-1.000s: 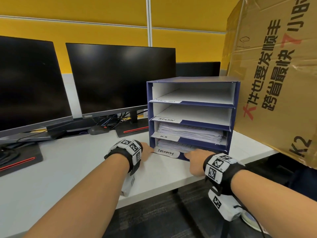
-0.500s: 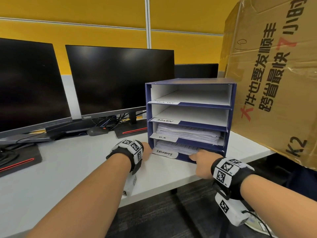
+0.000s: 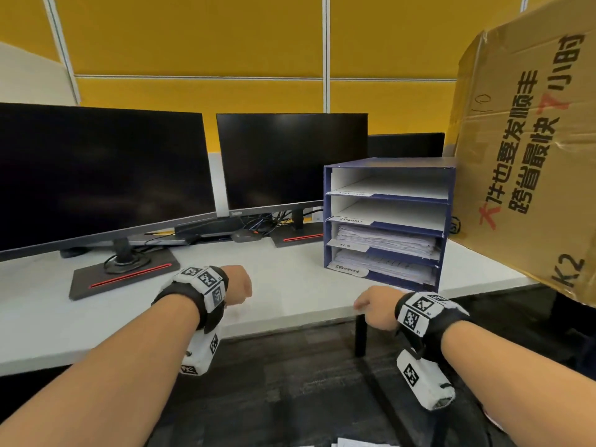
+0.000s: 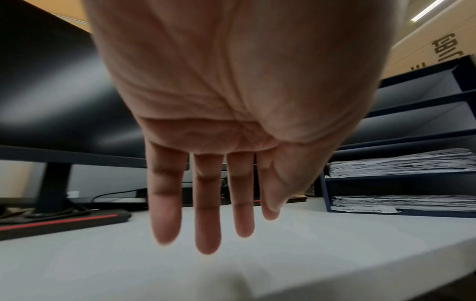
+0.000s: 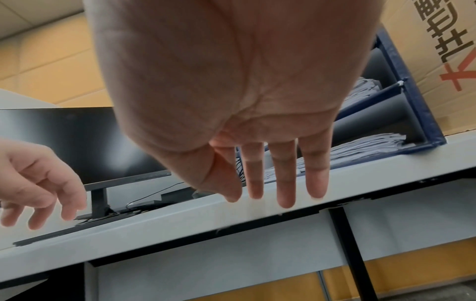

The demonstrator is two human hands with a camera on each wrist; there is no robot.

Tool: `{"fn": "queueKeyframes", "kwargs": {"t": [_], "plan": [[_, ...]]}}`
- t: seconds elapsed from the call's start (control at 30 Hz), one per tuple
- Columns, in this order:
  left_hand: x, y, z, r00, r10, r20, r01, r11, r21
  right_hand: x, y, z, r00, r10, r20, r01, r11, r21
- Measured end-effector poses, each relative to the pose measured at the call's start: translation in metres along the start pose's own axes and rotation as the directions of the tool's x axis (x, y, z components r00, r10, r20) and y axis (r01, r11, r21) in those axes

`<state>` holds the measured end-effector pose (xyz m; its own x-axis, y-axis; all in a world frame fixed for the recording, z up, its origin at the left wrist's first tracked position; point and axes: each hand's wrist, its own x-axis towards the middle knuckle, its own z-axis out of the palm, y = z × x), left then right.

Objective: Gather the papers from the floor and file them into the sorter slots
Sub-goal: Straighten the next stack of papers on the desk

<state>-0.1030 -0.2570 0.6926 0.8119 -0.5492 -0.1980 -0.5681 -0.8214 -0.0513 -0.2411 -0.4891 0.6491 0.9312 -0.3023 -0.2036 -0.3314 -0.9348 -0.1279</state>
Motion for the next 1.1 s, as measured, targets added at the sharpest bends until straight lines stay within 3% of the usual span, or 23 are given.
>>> {"fn": "queueKeyframes", "kwargs": {"t": [0.17,0.4,0.67,0.83,1.0,1.1], "plan": [[-0.05,-0.034,0.032,0.998,-0.044,-0.032,0.04,0.991,-0.13,-0.028,-0.032,0.023,0.998,-0.064,0.027,0.063,0.998,0.028],[-0.075,-0.058,0.102,0.998,-0.043,-0.035,0.033,0.969,-0.247,-0.029,-0.062,0.073,0.991,-0.106,0.077,0.098,0.99,0.101],[-0.029,-0.073,0.222,0.995,-0.089,0.043,0.098,0.934,-0.344,0.035,-0.076,0.169,0.968,-0.152,0.202,0.123,0.982,0.146],[0.029,-0.071,0.333,0.981,-0.079,0.175,0.137,0.928,-0.347,0.105,-0.069,0.266,0.95,-0.134,0.283,0.083,0.979,0.185],[0.084,-0.05,0.475,0.925,-0.025,0.38,0.151,0.94,-0.305,0.169,-0.041,0.408,0.903,-0.083,0.421,0.01,0.985,0.171],[0.112,-0.038,0.533,0.904,0.001,0.427,0.133,0.95,-0.282,0.195,-0.023,0.468,0.89,-0.024,0.455,-0.056,0.985,0.162]]}}
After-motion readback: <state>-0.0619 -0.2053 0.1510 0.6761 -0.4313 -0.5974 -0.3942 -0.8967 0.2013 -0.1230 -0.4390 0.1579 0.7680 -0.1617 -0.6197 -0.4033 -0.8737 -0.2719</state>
